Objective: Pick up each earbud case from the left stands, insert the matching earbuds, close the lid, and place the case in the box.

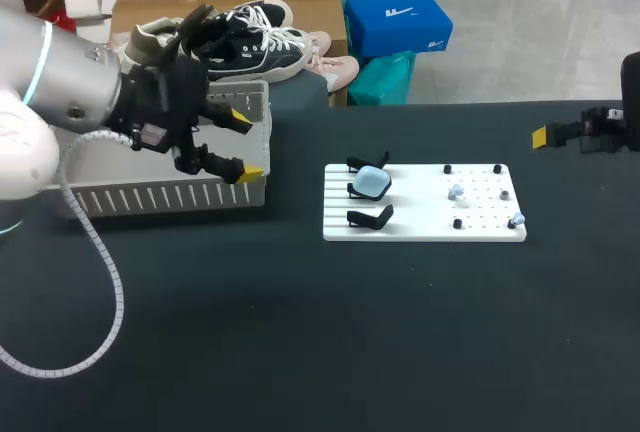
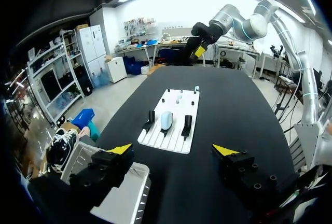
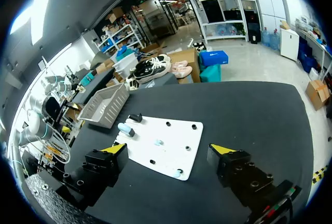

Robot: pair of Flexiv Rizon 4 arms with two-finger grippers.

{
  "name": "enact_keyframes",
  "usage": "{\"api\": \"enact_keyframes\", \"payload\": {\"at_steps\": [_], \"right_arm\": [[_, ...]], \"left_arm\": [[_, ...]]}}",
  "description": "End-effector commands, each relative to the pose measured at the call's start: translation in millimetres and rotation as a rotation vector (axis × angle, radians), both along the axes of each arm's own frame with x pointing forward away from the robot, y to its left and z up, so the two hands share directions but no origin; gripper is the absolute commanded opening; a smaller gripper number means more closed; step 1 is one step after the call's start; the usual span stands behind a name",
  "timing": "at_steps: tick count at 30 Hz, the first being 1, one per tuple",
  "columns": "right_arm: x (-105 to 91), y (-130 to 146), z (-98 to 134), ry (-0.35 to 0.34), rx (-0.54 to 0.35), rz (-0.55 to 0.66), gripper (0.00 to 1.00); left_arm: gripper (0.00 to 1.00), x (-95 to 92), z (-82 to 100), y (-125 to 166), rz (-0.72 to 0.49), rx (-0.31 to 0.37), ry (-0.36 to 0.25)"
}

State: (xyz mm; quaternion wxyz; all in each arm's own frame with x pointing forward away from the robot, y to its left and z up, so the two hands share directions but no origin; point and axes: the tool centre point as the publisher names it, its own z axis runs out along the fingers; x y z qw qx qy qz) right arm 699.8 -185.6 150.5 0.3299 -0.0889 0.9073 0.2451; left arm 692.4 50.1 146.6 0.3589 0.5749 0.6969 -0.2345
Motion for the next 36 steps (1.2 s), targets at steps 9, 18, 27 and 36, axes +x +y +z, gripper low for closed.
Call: {"api": "enact_keyframes", "payload": {"at_steps": [9,18,27,36], "right_arm": [[0.7,0,-1,-0.001,0.001,0.002,1.00],[0.7,0,-1,-0.001,0.001,0.002,1.00],[0.7,0,-1,-0.001,0.001,0.002,1.00],[0.7,0,-1,-0.001,0.001,0.002,1.00]], "left_arm": [[1.00,12.2,-20.7,-36,-0.110,-0.093,-0.072],[1.00,28.8,-35.9,-64,-0.159,-0.103,-0.058],[1.00,43.6,-50.7,-84,-0.212,-0.110,-0.022],[1.00,54.9,-68.3,-101,-0.215,-0.120,-0.009]]}}
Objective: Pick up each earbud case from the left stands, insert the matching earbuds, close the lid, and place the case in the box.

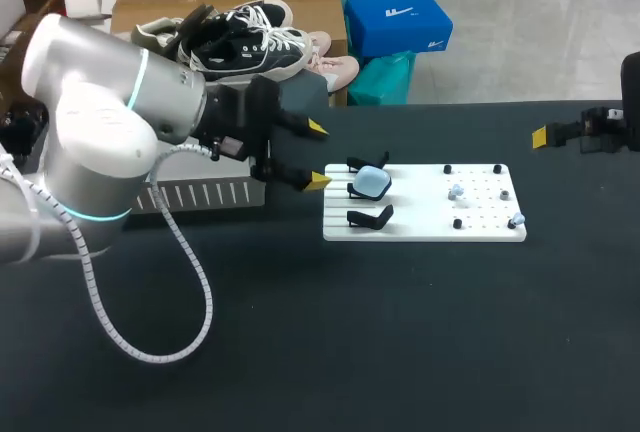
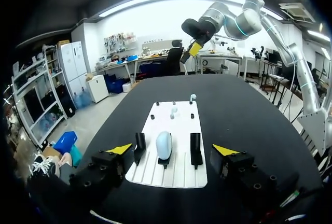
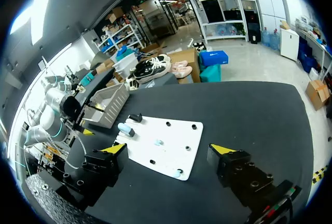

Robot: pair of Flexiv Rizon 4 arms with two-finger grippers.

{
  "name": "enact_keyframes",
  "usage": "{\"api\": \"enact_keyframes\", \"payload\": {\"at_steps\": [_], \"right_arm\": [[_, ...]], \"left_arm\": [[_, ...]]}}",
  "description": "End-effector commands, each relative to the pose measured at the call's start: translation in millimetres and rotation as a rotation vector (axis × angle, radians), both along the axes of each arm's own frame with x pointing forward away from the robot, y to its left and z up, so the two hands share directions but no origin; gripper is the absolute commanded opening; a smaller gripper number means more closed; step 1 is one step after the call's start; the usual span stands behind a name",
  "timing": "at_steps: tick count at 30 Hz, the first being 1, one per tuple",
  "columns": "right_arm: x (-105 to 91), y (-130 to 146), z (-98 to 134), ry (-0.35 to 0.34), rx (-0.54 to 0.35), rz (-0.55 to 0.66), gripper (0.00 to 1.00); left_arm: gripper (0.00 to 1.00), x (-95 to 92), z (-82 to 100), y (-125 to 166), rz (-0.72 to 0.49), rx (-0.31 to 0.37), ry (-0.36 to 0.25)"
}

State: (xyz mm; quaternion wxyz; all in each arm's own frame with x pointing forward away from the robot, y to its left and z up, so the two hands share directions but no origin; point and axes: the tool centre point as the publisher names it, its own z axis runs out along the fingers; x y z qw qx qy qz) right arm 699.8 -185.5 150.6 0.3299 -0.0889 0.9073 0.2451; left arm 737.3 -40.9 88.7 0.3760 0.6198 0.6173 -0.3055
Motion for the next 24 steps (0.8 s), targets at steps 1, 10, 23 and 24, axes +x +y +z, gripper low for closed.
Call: {"api": "enact_keyframes", "payload": {"at_steps": [1,10,23,24], "right_arm": [[0.7,0,-1,-0.001,0.001,0.002,1.00],[0.7,0,-1,-0.001,0.001,0.002,1.00],[0.7,0,-1,-0.001,0.001,0.002,1.00],[0.7,0,-1,-0.001,0.001,0.002,1.00]], "left_arm": [[1.00,10.1,-12.3,-12,-0.018,0.006,0.010],[1.00,16.2,-29.0,-28,-0.011,0.023,0.029],[1.00,27.5,-49.4,-41,0.000,0.028,0.054],[1.00,27.9,-50.4,-41,0.002,0.027,0.059]]}}
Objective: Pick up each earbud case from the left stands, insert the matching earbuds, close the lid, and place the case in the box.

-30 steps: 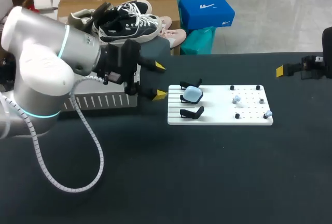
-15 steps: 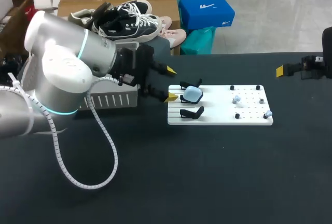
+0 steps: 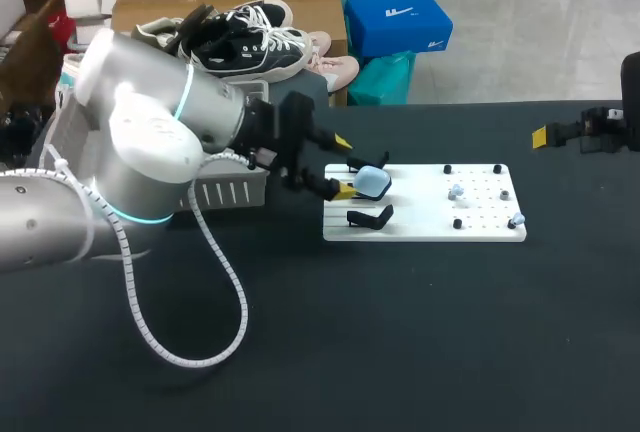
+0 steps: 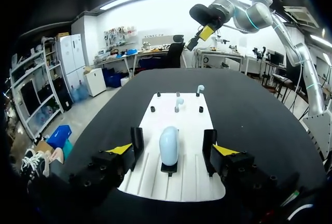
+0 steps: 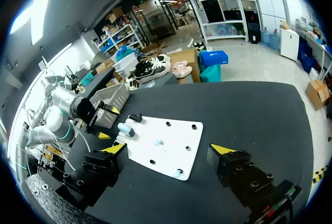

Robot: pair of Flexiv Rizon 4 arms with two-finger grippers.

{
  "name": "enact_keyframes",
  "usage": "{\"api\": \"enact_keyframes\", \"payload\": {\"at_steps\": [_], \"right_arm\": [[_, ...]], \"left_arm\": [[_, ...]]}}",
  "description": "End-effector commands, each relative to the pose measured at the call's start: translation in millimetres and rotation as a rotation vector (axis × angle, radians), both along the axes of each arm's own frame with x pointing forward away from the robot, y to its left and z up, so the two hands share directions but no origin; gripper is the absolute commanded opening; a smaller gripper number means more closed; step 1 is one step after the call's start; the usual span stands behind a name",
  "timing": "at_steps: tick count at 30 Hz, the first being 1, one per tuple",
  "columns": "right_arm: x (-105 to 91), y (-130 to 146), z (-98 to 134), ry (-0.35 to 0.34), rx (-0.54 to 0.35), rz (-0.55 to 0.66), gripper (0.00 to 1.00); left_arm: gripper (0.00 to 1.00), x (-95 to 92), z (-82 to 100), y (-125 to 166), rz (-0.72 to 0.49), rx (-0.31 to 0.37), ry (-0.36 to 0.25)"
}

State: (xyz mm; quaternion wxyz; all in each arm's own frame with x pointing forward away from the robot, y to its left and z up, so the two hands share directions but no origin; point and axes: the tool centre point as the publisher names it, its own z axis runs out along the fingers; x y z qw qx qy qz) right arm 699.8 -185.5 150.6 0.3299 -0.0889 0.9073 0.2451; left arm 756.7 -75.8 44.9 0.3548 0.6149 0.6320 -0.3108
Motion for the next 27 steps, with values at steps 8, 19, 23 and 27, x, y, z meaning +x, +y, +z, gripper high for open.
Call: {"api": "enact_keyframes", "payload": {"at_steps": [8,19,23,27], "right_arm": [[0.7,0,-1,-0.001,0.001,0.002,1.00],[0.7,0,-1,-0.001,0.001,0.002,1.00],[0.7,0,-1,-0.001,0.001,0.002,1.00],[0.7,0,-1,-0.001,0.001,0.002,1.00]], "left_arm": [[1.00,10.0,-16.0,-10,0.010,0.010,0.036],[1.00,11.5,-21.9,-13,0.032,0.017,0.056],[0.98,10.1,-23.8,-14,0.030,0.024,0.047],[0.89,9.6,-26.2,-17,0.026,0.028,0.050]]}}
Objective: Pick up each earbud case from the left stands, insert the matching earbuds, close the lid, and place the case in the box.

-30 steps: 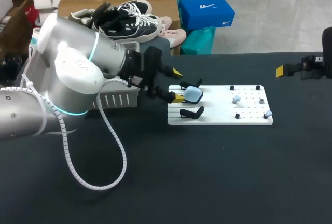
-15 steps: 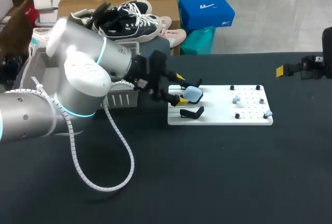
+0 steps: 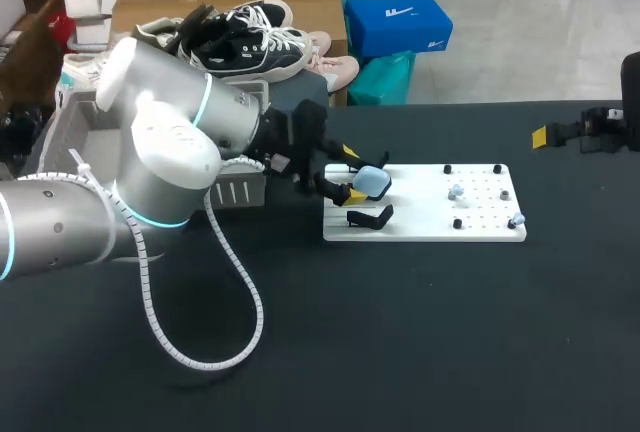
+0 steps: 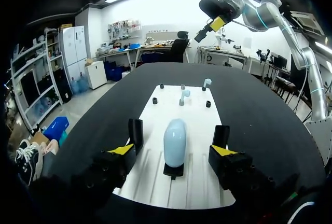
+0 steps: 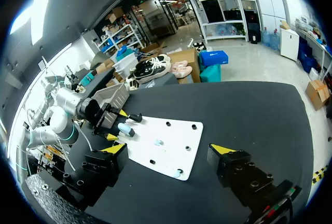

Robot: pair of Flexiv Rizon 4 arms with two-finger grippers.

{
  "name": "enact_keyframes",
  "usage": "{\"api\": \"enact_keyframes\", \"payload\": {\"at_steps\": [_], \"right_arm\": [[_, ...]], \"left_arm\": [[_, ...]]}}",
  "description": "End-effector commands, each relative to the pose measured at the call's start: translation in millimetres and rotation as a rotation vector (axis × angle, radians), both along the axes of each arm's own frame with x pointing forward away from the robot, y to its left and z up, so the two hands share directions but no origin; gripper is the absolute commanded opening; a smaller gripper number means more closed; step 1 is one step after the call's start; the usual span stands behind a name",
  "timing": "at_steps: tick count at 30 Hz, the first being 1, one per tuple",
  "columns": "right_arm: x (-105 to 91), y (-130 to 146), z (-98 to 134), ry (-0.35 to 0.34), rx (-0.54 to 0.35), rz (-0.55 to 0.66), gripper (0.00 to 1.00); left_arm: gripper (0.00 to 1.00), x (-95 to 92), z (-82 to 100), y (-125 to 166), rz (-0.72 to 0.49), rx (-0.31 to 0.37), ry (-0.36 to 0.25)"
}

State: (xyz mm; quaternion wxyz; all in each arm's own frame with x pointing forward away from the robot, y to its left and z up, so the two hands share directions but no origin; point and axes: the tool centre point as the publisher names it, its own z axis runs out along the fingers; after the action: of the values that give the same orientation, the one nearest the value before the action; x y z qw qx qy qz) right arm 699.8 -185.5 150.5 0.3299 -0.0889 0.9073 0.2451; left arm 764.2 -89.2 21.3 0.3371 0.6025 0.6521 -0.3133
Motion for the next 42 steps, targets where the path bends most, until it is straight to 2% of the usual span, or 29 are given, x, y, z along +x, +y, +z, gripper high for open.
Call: {"api": "enact_keyframes", "payload": {"at_steps": [1,4,5,13,15,18,27,28,29,31,33,42], "right_arm": [[0.7,0,-1,-0.001,0.001,0.002,1.00],[0.7,0,-1,-0.001,0.001,0.002,1.00],[0.7,0,-1,-0.001,0.001,0.002,1.00],[0.7,0,-1,-0.001,0.001,0.002,1.00],[0.7,0,-1,-0.001,0.001,0.002,1.00],[0.7,0,-1,-0.001,0.001,0.002,1.00],[0.7,0,-1,-0.001,0.001,0.002,1.00],[0.7,0,-1,-0.001,0.001,0.002,1.00],[0.7,0,-1,-0.001,0.001,0.002,1.00],[0.7,0,-1,-0.001,0.001,0.002,1.00],[0.7,0,-1,-0.001,0.001,0.002,1.00],[0.7,0,-1,-0.001,0.001,0.002,1.00]], "left_arm": [[0.88,2.1,-3.0,-5,-0.003,0.005,0.004],[0.78,3.9,-3.4,-6,0.001,0.000,0.013],[0.79,4.2,-3.4,-7,0.002,0.000,0.013],[0.69,5.4,-3.8,-8,0.007,-0.001,0.016],[0.56,5.3,-4.2,-7,0.006,0.001,0.017],[0.49,5.0,-4.6,-7,0.007,0.005,0.016],[0.38,3.9,-5.5,-6,0.012,0.008,0.018],[0.29,3.9,-5.5,-6,0.012,0.007,0.018],[0.23,3.9,-5.6,-6,0.012,0.007,0.018],[0.20,3.8,-5.6,-6,0.013,0.007,0.018],[0.01,3.6,-5.0,-5,0.013,0.006,0.019],[0.00,-6.0,13.6,3,0.022,-0.016,0.002]]}}
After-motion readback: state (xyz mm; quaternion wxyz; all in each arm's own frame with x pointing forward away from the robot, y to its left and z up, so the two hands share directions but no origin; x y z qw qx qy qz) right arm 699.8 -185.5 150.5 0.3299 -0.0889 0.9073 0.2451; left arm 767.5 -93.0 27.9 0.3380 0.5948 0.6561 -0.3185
